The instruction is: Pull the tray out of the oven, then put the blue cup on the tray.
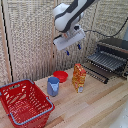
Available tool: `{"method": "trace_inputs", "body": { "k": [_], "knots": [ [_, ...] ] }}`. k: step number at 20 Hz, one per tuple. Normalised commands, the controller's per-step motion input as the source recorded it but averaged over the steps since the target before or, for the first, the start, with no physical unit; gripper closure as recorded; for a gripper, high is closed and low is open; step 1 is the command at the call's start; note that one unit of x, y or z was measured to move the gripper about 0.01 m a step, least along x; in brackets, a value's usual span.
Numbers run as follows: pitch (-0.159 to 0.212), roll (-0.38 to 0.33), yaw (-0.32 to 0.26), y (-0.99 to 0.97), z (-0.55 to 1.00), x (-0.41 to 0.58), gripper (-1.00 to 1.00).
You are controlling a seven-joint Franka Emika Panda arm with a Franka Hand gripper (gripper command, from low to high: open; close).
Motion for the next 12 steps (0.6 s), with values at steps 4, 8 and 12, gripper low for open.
{"method": "trace_inputs", "body": {
  "k": [4, 8, 12],
  "knots": [
    [-0.183, 0.169, 0.0, 0.83, 0.01, -0.374, -1.0],
    [-0.063, 0.131, 0.053, 0.47, -0.15, -0.414, -1.0],
    [-0.055, 0.133, 0.078, -0.01, -0.06, -0.446, -1.0]
  ]
}}
